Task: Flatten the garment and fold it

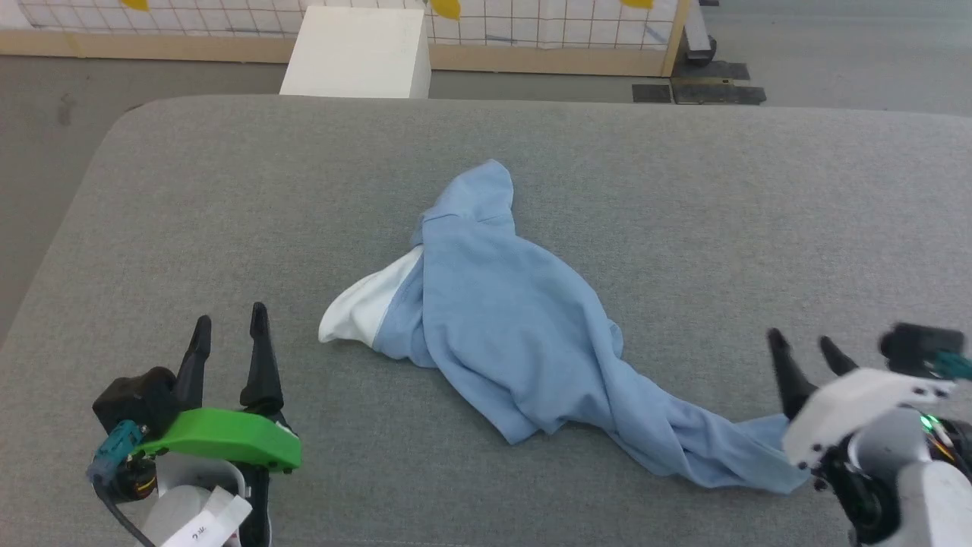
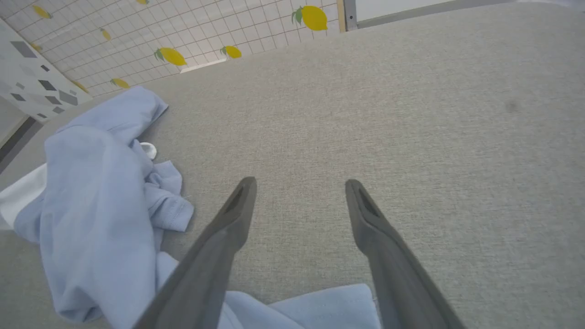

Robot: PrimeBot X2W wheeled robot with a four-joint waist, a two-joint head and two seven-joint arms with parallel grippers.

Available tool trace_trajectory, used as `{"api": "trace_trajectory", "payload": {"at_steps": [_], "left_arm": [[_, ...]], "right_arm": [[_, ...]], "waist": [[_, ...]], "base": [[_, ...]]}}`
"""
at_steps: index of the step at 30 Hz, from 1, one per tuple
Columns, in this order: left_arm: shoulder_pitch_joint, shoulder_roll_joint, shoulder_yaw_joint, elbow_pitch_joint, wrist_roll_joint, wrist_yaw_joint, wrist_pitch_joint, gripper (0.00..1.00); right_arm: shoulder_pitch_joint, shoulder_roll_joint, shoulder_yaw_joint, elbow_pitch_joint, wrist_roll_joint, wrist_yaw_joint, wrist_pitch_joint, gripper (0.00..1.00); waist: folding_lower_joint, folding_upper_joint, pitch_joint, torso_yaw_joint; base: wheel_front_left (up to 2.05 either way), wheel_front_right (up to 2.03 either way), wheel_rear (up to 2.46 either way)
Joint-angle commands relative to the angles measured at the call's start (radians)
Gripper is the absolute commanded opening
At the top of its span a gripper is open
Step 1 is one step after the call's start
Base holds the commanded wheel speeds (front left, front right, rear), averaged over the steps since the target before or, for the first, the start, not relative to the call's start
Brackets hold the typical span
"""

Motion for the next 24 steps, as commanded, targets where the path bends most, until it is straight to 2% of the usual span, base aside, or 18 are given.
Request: {"api": "trace_trajectory", "payload": {"at_steps": [1, 10, 12, 17, 24], "left_arm": [[0.017, -0.014, 0.013, -0.017, 0.021, -0.005, -0.008, 1.00], [0.041, -0.086, 0.073, -0.048, 0.100, -0.049, -0.009, 1.00], [0.035, -0.097, 0.081, -0.049, 0.112, -0.059, -0.009, 1.00], [0.020, -0.122, 0.089, -0.044, 0.132, -0.079, -0.009, 1.00], [-0.001, -0.141, 0.100, -0.036, 0.146, -0.104, -0.009, 1.00]], "right_arm": [[-0.038, 0.001, 0.033, -0.008, -0.015, -0.002, 0.024, 1.00], [-0.188, -0.008, 0.386, -0.005, -0.041, -0.002, 0.374, 1.00], [-0.217, -0.015, 0.438, 0.008, -0.051, -0.002, 0.446, 1.00], [-0.273, -0.028, 0.489, 0.044, -0.123, -0.002, 0.530, 1.00], [-0.300, -0.024, 0.508, 0.119, -0.145, -0.002, 0.539, 1.00]], "waist": [[-0.0001, 0.0000, 0.006, 0.007], [-0.0001, 0.0000, 0.042, 0.015], [-0.0001, 0.0000, 0.048, 0.017], [-0.0001, 0.0000, 0.068, 0.030], [-0.0001, 0.0000, 0.093, 0.045]], "base": [[0.00, 0.00, 0.00], [0.00, 0.00, 0.00], [0.00, 0.00, 0.00], [0.00, 0.00, 0.00], [0.00, 0.00, 0.00]]}}
